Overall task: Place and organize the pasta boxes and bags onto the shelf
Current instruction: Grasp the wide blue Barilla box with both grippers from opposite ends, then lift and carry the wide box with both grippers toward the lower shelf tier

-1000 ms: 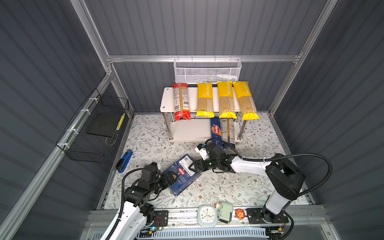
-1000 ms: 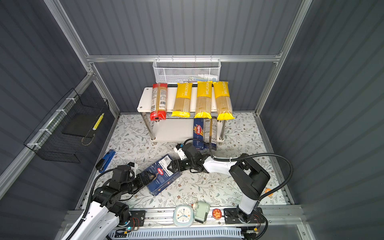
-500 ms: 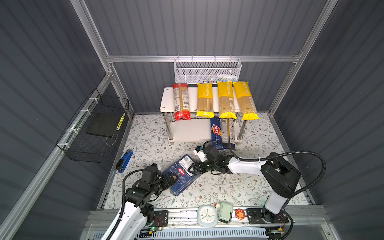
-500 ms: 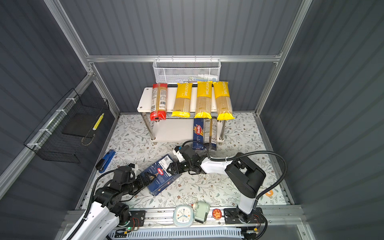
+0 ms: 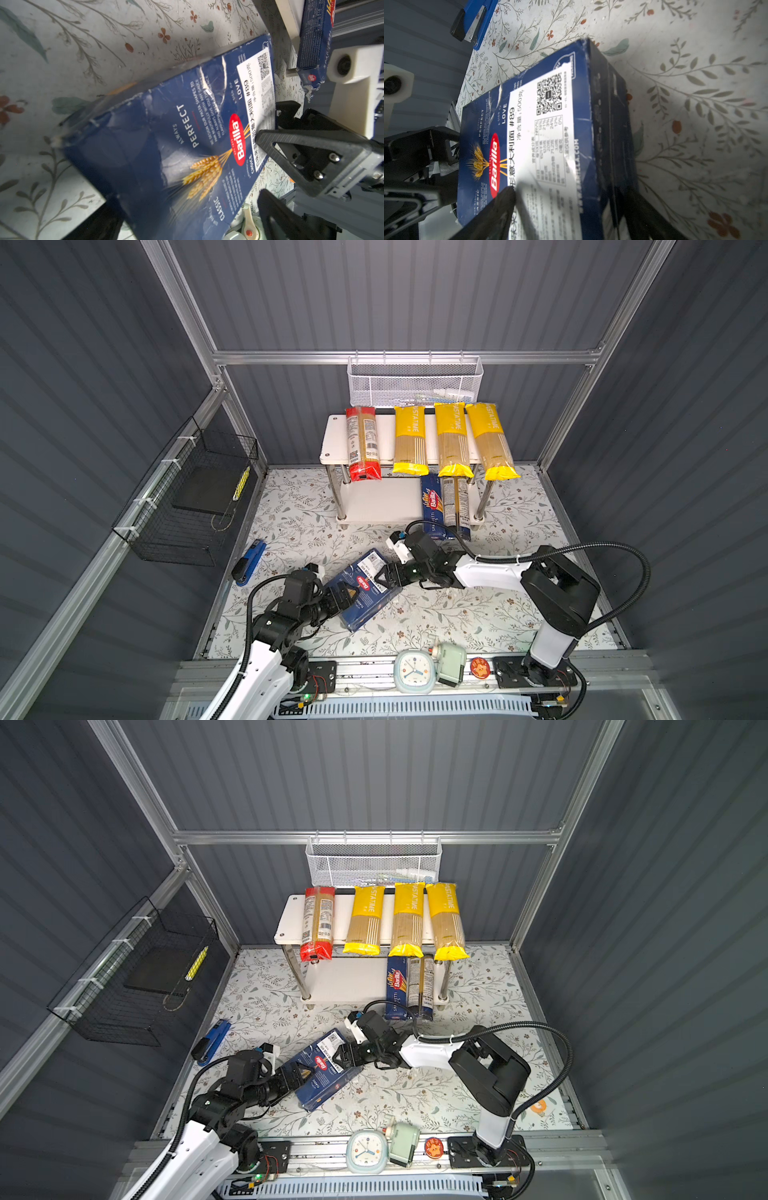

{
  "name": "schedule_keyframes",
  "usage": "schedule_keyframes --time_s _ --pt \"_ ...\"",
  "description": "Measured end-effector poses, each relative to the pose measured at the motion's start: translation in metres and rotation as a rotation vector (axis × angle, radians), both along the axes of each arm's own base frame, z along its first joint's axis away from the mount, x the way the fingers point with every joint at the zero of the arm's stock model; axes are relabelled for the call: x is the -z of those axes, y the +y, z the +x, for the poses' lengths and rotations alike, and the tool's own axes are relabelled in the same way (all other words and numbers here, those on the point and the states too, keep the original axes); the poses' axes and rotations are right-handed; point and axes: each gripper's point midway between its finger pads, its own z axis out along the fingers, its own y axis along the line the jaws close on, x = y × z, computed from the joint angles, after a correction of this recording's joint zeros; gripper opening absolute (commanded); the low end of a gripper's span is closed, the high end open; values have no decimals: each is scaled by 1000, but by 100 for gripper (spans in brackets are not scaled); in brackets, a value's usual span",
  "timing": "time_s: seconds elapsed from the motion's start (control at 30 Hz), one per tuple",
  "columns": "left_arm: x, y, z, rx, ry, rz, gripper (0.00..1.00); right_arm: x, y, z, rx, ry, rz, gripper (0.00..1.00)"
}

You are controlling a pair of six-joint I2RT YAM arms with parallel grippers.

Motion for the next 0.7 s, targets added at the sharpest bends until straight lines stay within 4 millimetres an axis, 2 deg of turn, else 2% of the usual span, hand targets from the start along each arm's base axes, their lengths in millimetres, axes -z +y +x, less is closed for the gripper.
schedule_keyframes --time_s 0.47,0.7 --pt "-4 -3 1 66 -46 25 99 -2 3 3 48 -3 3 78" --pt "-18 -5 4 96 -85 39 99 -13 4 7 72 -21 27 77"
